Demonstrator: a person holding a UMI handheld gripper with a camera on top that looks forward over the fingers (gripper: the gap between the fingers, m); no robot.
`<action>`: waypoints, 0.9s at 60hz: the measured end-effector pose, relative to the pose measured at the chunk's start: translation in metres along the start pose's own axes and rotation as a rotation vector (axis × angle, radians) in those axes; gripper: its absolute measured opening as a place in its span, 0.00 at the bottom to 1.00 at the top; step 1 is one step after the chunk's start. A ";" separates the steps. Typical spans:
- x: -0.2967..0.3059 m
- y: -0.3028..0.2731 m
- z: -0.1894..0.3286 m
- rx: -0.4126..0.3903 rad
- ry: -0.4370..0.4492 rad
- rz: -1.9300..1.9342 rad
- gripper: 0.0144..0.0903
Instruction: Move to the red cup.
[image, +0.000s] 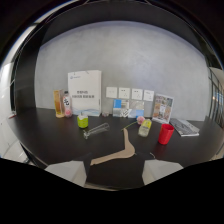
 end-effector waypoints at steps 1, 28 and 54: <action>0.000 0.000 0.000 -0.002 -0.001 -0.001 0.93; 0.048 0.033 -0.012 -0.065 0.095 -0.010 0.93; 0.202 0.029 0.046 -0.097 0.269 -0.008 0.92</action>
